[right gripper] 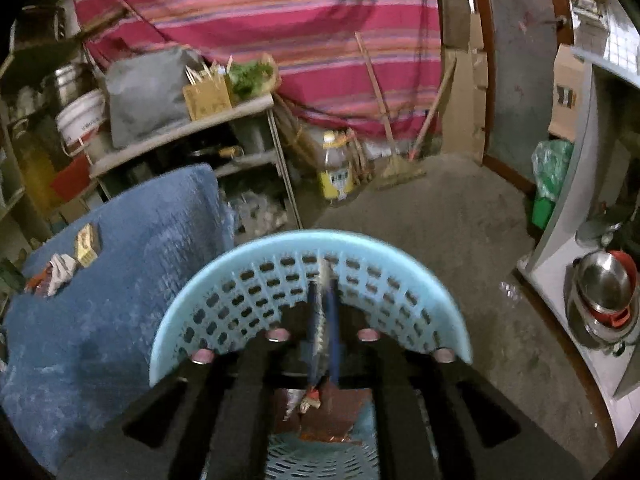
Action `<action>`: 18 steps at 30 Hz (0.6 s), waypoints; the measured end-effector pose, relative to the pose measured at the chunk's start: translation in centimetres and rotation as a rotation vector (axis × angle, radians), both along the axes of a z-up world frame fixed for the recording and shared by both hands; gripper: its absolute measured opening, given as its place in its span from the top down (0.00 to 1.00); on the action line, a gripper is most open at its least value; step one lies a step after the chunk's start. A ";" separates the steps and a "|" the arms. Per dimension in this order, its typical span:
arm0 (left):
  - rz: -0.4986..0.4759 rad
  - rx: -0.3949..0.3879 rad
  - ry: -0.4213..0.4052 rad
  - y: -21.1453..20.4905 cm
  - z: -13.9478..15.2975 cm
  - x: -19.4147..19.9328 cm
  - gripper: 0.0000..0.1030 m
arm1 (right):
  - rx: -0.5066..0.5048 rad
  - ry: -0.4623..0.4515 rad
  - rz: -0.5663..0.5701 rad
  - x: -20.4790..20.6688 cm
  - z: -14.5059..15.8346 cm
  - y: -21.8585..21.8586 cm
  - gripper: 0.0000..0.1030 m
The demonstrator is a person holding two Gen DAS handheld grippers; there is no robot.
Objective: Collect trash
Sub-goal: 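Open the right gripper to drop the printed paper wrapper into the basket, then move both open grippers back over the table toward the remaining trash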
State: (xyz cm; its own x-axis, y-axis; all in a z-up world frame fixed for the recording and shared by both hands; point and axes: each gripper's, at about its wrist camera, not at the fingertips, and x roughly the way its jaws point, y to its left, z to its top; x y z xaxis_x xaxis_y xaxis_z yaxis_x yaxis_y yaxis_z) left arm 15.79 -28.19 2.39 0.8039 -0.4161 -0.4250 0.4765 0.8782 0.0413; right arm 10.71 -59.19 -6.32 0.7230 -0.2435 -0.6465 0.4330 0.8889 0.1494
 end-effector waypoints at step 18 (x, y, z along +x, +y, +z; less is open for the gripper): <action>0.239 -0.045 -0.036 15.7 0.7 2.5 0.05 | -0.111 -0.105 0.076 2.8 4.6 10.8 0.08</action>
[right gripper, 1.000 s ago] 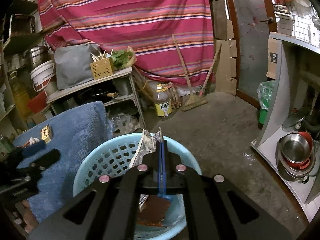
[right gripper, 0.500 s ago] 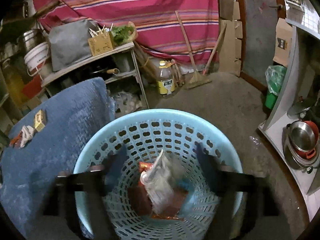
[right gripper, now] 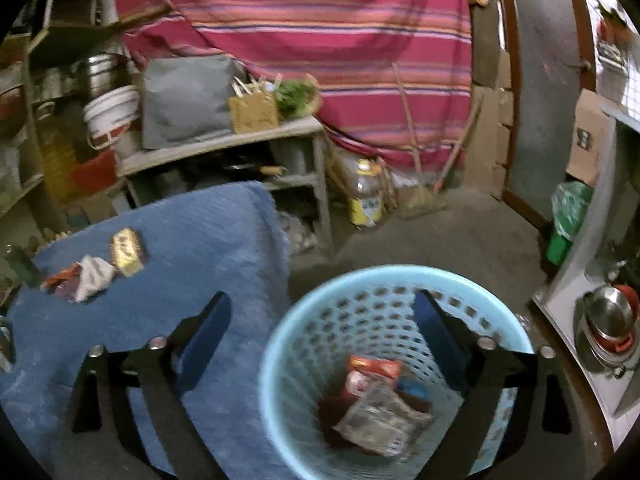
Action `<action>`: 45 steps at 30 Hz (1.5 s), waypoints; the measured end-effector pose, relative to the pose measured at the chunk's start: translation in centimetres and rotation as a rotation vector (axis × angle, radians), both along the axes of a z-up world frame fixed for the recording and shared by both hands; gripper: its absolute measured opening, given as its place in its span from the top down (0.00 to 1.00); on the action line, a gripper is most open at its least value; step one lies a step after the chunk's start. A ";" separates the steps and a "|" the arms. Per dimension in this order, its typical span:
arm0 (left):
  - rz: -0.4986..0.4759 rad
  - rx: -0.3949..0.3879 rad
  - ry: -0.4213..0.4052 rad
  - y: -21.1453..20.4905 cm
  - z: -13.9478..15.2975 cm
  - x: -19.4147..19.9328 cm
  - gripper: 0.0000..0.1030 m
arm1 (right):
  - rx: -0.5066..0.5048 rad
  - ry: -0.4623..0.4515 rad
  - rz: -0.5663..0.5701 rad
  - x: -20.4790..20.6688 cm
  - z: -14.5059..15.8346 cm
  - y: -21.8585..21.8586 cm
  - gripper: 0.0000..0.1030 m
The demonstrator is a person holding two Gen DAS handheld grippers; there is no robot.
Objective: Collect trash
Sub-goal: 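Move both open grippers back over the table toward the remaining trash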
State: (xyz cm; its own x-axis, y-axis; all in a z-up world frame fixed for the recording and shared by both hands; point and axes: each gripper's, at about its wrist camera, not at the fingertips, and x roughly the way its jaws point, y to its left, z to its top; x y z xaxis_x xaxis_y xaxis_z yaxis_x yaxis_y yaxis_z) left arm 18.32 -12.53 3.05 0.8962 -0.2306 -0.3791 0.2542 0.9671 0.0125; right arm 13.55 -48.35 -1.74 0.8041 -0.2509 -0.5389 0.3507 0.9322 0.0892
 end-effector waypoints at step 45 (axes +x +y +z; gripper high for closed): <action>0.284 -0.104 0.172 16.3 -7.9 14.4 0.05 | -0.133 0.145 0.346 19.5 -5.9 26.3 0.08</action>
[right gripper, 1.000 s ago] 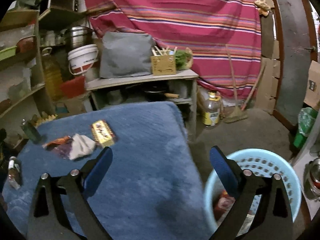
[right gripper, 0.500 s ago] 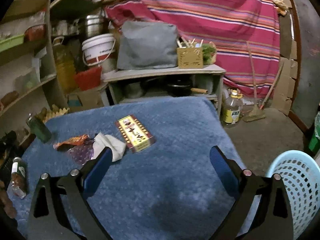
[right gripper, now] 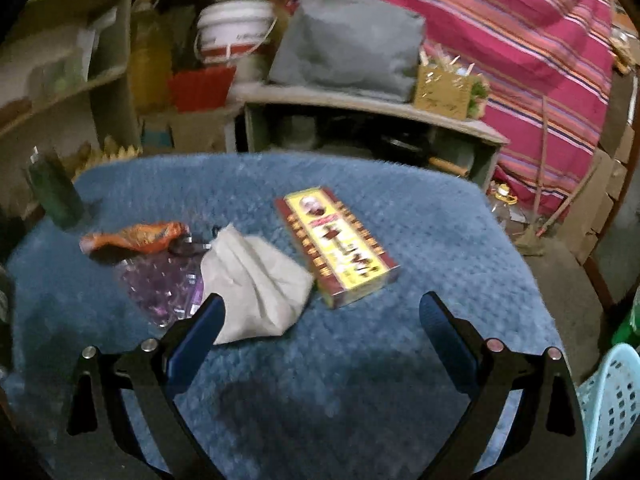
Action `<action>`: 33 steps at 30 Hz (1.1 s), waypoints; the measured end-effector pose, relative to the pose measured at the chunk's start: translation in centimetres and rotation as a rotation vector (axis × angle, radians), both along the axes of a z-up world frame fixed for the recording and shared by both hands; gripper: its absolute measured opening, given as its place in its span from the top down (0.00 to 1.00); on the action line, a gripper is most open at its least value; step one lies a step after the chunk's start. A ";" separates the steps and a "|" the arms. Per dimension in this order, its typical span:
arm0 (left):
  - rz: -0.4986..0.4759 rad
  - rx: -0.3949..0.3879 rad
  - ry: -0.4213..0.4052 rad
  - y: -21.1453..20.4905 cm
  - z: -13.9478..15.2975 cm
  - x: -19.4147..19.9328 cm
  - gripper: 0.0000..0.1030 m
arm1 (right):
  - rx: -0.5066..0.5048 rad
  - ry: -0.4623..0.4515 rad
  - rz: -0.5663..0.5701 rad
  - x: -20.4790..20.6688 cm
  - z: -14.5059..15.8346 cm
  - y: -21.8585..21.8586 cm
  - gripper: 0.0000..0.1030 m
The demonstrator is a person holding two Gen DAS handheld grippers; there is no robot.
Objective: Collect trash
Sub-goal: 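Move both open grippers back over the table toward the remaining trash, then close the left gripper on the orange sausage wrapper while the right grasps the white mask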
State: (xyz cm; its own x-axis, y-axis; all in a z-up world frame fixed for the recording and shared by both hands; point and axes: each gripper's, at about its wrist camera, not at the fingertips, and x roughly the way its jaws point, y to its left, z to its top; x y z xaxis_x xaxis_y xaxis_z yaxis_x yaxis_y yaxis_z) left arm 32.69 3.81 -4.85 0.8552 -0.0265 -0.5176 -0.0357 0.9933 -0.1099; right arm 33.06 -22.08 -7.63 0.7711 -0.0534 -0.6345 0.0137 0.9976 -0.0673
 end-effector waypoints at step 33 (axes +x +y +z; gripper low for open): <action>-0.162 0.086 0.234 -5.9 -5.0 10.5 0.09 | 0.069 0.023 0.111 1.9 -0.5 -0.4 0.82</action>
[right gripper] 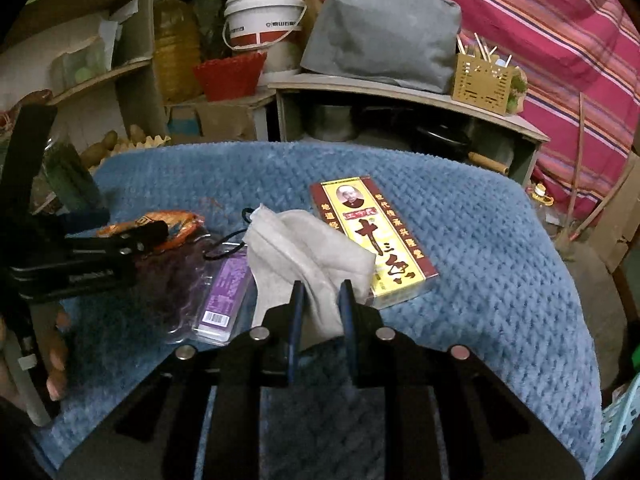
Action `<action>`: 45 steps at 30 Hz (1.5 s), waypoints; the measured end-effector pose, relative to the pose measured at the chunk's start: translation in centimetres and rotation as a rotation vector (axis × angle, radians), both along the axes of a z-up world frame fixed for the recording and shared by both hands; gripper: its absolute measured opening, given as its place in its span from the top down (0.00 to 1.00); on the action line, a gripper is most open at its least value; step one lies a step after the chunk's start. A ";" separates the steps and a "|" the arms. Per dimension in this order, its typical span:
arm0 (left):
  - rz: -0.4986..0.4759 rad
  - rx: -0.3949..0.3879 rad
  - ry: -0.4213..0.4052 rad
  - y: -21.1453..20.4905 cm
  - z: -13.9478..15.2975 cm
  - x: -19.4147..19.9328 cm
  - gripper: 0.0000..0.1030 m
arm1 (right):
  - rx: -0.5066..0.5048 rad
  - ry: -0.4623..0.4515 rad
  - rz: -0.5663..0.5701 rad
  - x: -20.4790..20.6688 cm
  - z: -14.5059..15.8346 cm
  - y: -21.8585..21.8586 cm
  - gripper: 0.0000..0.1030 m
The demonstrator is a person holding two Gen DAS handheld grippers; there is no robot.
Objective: Collect trash
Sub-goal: 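Close the left gripper on the orange sausage wrapper while the right grasps the white mask, then lift the orange wrapper with the left gripper while the right holds the white mask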
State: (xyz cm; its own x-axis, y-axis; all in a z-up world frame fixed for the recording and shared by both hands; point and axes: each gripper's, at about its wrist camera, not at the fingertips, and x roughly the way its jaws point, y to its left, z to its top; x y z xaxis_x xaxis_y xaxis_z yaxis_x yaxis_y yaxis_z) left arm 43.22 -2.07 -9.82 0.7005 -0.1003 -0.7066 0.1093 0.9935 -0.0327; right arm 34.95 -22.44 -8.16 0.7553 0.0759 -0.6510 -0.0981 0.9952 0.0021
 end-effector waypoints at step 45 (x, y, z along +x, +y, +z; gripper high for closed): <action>0.023 -0.042 -0.059 2.4 4.7 -12.5 0.99 | 0.051 -0.099 0.012 -7.7 4.0 -1.7 0.82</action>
